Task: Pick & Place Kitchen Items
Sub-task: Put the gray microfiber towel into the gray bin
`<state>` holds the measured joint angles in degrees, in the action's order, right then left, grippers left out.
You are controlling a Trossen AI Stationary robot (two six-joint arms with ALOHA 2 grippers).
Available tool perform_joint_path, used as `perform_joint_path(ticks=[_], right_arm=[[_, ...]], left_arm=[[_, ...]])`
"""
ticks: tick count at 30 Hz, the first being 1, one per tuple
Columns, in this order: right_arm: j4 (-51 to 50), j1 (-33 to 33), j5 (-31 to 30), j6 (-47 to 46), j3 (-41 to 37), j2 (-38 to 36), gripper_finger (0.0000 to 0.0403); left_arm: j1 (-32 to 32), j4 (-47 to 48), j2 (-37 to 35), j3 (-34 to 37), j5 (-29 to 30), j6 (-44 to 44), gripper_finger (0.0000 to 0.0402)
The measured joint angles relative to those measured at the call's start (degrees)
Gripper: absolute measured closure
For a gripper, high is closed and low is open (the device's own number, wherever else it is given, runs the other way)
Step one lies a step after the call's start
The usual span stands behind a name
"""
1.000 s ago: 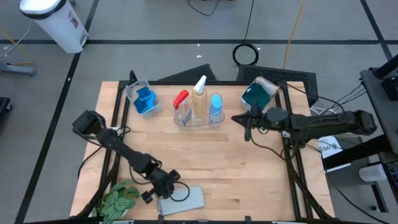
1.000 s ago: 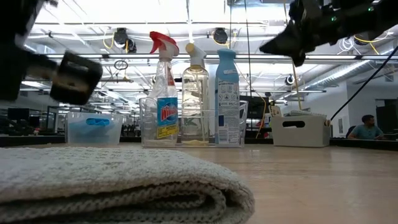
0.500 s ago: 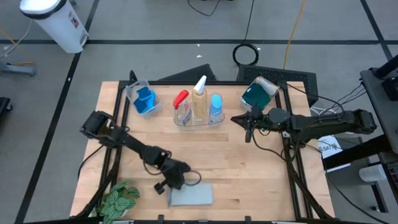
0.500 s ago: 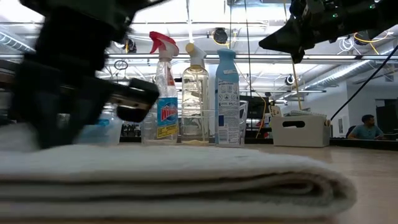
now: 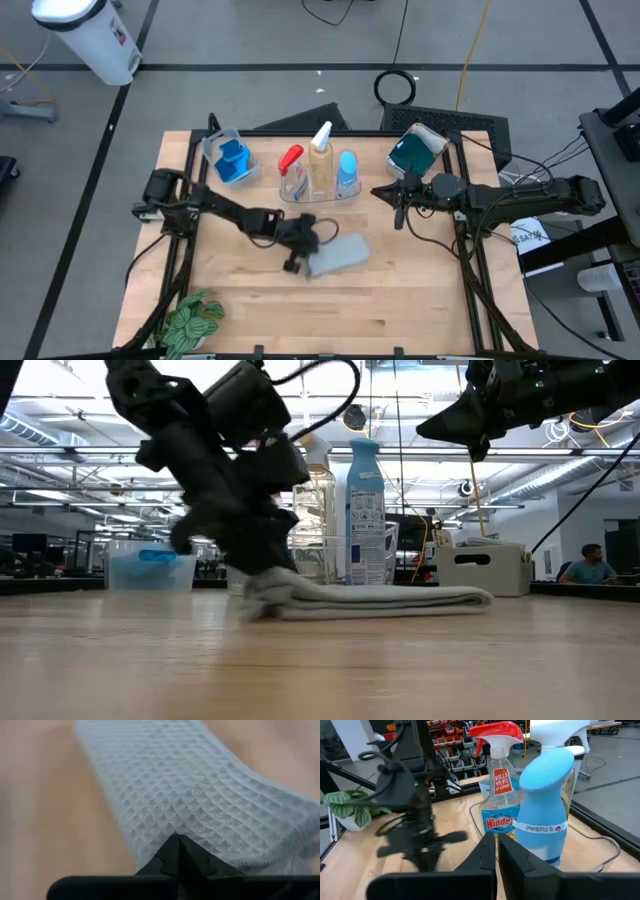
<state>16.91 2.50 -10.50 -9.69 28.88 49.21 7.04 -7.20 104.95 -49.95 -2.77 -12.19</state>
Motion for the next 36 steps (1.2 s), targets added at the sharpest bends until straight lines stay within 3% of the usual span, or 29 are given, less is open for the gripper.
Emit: perform_joint_path(ticks=[3, 11, 14, 22, 26, 30, 36], right_arm=[[-0.02, 0.0, 0.04, -0.07, 0.0, 0.0, 0.0401], [-0.46, 0.0, 0.37, -0.19, 0.04, 0.0, 0.0401], [1.39, 0.02, 3.47, -2.38, -0.72, 0.0, 0.0401], [26.63, -0.07, 14.64, -3.63, -9.79, 0.02, 0.0401], [36.75, -1.37, 18.06, -3.64, -13.72, 0.06, 0.0402], [36.11, -4.81, 17.1, -3.49, -12.69, 0.15, 0.0395], [22.99, -14.31, 6.0, 3.02, -4.25, 4.32, 0.0331]], left_arm=[[-1.29, -0.77, -1.53, 0.09, 4.57, 2.98, 0.0383], [0.35, -1.36, -7.62, 0.0, 3.16, 7.0, 0.0383], [1.34, -1.21, -9.79, -0.02, 2.97, 8.2, 0.0382], [3.31, 5.41, -16.84, -0.05, 2.45, 8.73, 0.0382], [2.05, 9.5, -23.93, 0.14, -1.22, 9.4, 0.0382], [0.85, 7.33, -31.17, 4.03, -1.11, 8.4, 0.0382], [-1.48, -4.67, -40.79, 15.88, 0.94, 8.8, 0.0382]])
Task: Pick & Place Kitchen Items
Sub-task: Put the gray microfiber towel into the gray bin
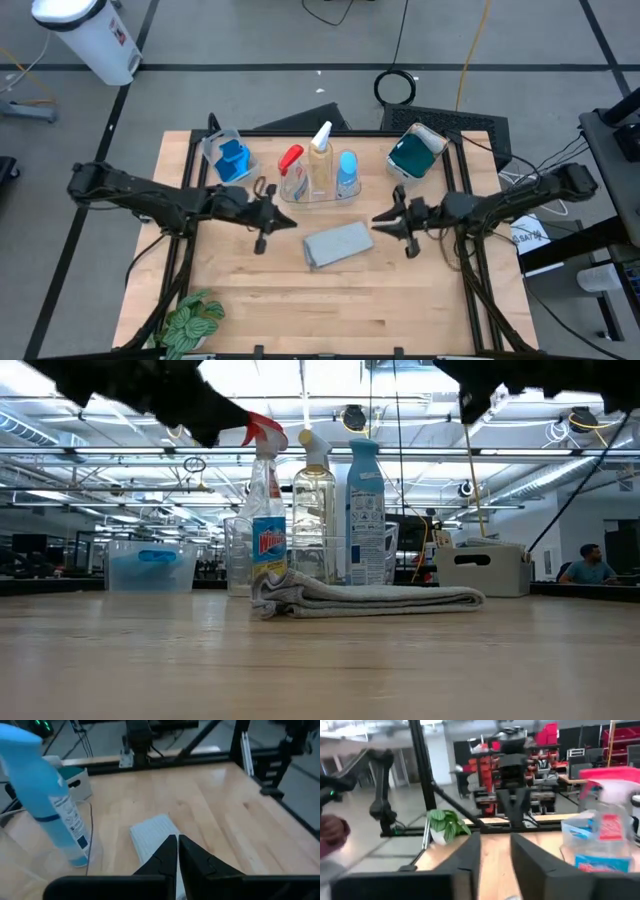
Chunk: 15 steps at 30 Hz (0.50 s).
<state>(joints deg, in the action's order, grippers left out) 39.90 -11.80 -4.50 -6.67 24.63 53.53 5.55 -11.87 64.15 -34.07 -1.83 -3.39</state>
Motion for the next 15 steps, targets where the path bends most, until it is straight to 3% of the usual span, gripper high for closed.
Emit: perform_joint_path(ticks=[4, 7, 11, 15], right_arm=[[-2.15, -5.74, -3.22, 3.86, 6.88, 6.98, 0.0254], [-5.95, -8.3, -3.01, 1.32, 12.41, 12.5, 0.0192], [-24.56, -7.8, -2.84, -10.28, 23.23, 17.47, 0.0121], [-47.24, -3.65, -2.92, -26.55, 31.81, 20.66, 0.0085]], left_arm=[[-0.94, -6.0, -3.57, 5.69, -0.11, 2.46, 0.0382], [-1.15, -6.28, -5.02, 7.29, -0.05, 3.39, 0.0382], [-0.92, -5.89, -5.02, 7.55, -0.1, 3.95, 0.0382], [-0.95, -5.86, -4.25, 7.55, -0.13, 3.97, 0.0382]])
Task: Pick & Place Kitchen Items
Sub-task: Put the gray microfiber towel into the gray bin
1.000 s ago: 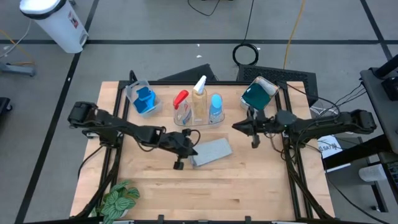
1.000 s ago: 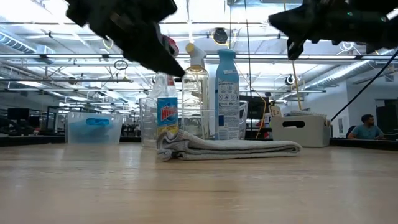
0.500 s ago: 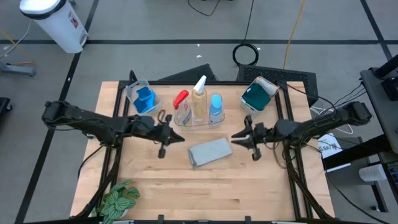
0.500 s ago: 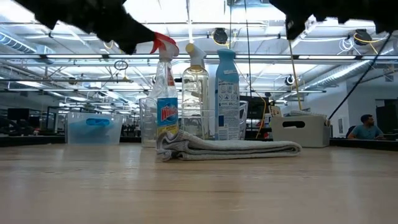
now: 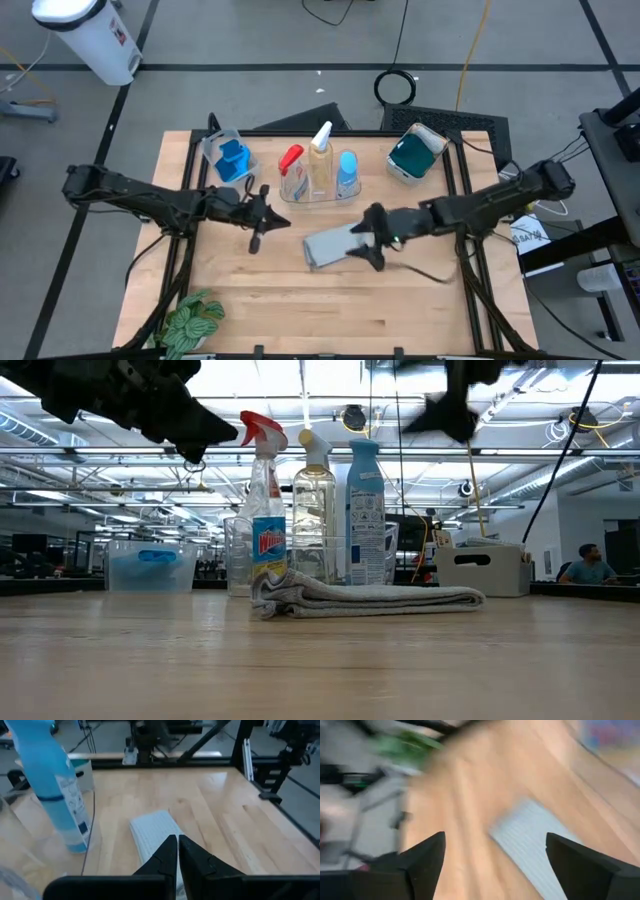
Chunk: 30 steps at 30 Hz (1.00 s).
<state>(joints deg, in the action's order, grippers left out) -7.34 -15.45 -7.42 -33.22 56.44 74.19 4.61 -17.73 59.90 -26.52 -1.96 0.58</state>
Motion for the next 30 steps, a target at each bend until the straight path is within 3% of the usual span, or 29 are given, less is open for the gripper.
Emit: perform_joint_path(ticks=[4, 10, 16, 21, 26, 30], right_arm=[[-12.21, 5.29, 2.77, -11.35, 0.14, 1.3, 0.008], [-12.97, 13.46, 11.13, -19.87, -6.95, 1.4, 0.0092], [-2.9, 18.08, 16.38, -21.62, -16.74, 1.4, 0.0101], [5.92, 18.39, 16.96, -22.56, -22.89, 2.44, 0.0099], [8.29, 17.91, 18.38, -25.51, -23.8, 7.33, 0.0105], [16.71, 17.47, 20.41, -26.44, -23.71, 12.94, 0.0111]], left_arm=[[-0.01, 0.91, 0.04, 0.0, 0.01, 0.0, 0.0382], [-0.03, 2.11, 0.09, 0.0, 0.02, 0.24, 0.0382], [-0.03, 2.91, 0.09, 0.0, 0.02, 0.16, 0.0382], [-0.03, 2.98, 0.09, 0.0, 0.09, -0.24, 0.0382], [-0.03, 2.96, 0.09, -0.02, 0.52, -0.26, 0.0382], [-0.03, 2.92, 0.09, -0.02, 0.55, -0.17, 0.0382]])
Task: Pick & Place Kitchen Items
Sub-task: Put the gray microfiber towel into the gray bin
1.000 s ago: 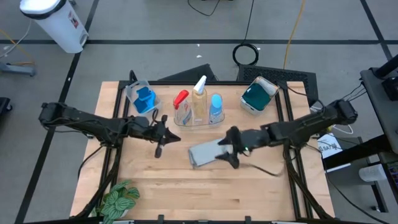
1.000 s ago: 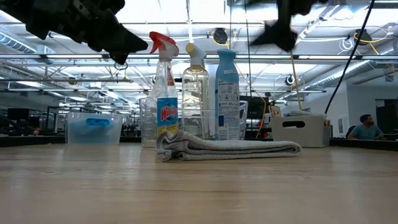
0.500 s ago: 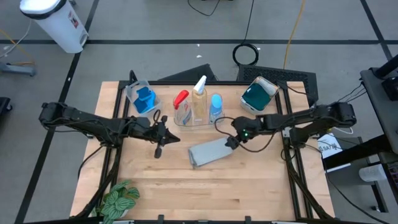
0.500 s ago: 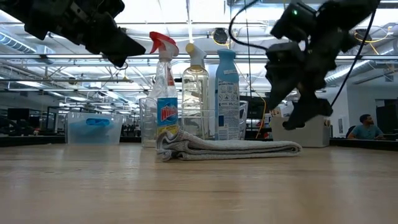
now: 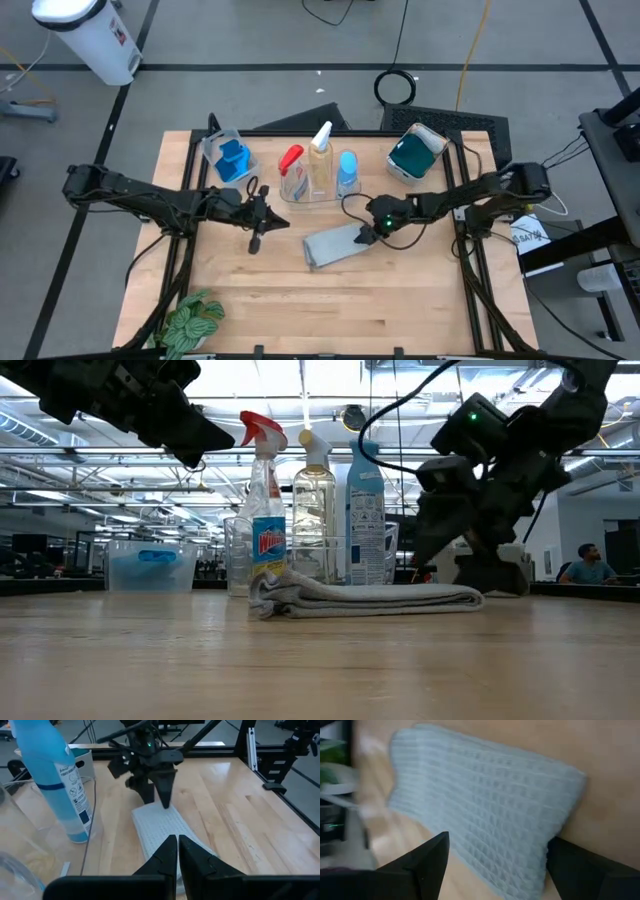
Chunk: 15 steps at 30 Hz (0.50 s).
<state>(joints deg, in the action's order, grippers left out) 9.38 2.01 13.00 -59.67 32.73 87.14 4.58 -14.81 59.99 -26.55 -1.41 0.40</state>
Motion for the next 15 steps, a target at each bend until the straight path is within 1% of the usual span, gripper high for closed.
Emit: perform_joint_path(ticks=[2, 5, 10, 15], right_arm=[[5.28, -0.15, 2.28, -1.23, -0.02, 2.45, 0.0114], [11.15, -0.47, 3.7, -0.97, -0.01, 5.91, 0.0118], [12.16, -0.5, 3.88, -0.89, -0.02, 9.77, 0.0133], [12.12, -0.97, 0.44, -0.93, -0.07, 12.3, 0.0175]], left_arm=[[0.0, -0.02, 0.0, 0.0, 0.0, 0.13, 0.0382], [0.0, 0.0, 0.0, 0.0, 0.0, 0.13, 0.0382], [0.0, 0.0, 0.0, 0.0, 0.01, 0.13, 0.0382], [0.0, 0.02, 0.0, 0.0, 0.02, 0.13, 0.0382]])
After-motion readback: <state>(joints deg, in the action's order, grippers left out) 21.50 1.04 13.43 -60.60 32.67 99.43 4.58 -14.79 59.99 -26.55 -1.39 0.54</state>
